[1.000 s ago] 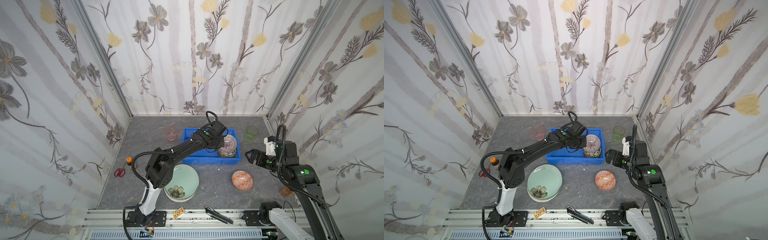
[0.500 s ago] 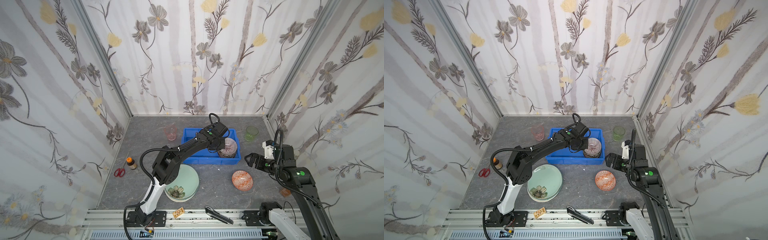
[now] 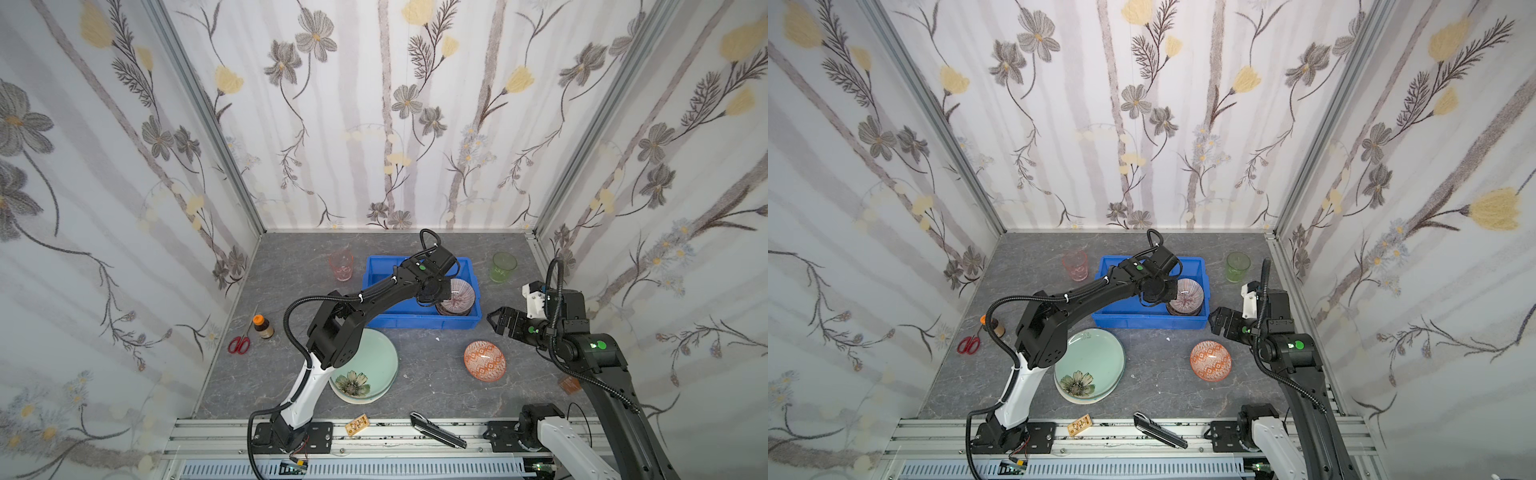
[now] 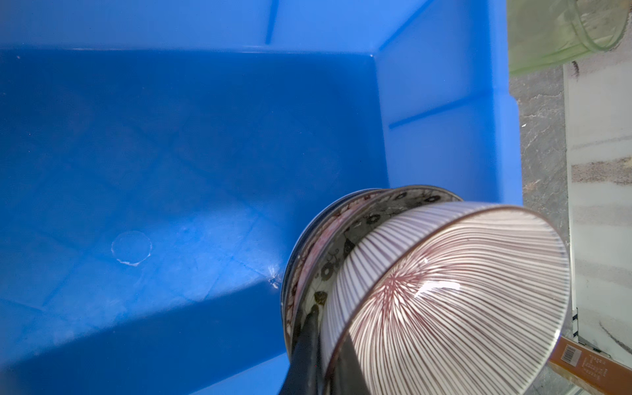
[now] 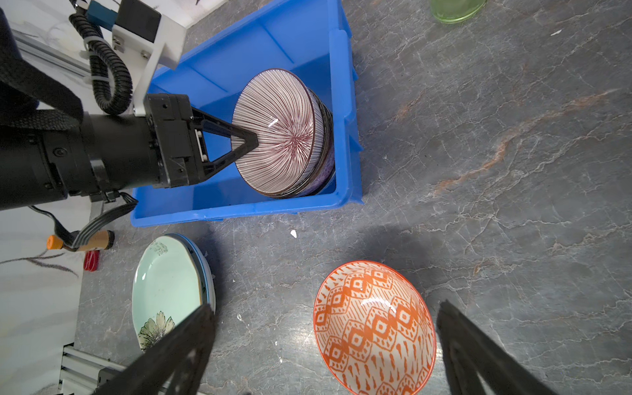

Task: Place the mixed dishes into the plastic bin
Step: 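Lower the striped bowl onto the leaf bowls and open the left gripper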

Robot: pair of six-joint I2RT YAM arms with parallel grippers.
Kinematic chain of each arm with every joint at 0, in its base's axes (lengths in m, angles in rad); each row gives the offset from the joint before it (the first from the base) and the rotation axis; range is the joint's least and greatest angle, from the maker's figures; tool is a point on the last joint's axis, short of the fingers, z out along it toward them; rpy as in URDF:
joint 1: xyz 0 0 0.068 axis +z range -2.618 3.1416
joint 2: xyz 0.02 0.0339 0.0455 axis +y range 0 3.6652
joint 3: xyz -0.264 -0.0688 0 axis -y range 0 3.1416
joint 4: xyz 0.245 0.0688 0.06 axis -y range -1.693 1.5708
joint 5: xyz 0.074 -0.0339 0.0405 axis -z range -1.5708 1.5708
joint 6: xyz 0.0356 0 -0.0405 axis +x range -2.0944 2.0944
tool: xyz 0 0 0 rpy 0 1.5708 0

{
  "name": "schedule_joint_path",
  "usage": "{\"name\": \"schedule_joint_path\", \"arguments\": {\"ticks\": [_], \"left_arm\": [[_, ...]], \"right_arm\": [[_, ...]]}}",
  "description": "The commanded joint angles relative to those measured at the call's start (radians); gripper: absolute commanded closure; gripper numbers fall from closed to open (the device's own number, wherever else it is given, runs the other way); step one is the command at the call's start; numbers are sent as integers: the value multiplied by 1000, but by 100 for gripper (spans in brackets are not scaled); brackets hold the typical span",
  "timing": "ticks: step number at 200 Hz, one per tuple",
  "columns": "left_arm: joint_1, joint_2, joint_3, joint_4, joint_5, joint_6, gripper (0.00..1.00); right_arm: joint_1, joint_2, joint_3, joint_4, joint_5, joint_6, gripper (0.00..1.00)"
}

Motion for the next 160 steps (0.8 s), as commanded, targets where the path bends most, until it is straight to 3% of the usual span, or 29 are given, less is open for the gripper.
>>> {"name": "schedule_joint_path", "arguments": {"ticks": [1, 54, 160], "left_arm": [[0, 7, 13, 2, -6, 4, 100], [-4, 5, 10, 0, -12, -4, 98], [-7, -6, 4, -4, -33, 1, 76]], "right_arm": [[-1, -3, -1, 50, -16, -5, 0], [-3, -9, -27, 53, -14, -16, 0], [-7, -5, -41, 61, -24, -19, 0]]}}
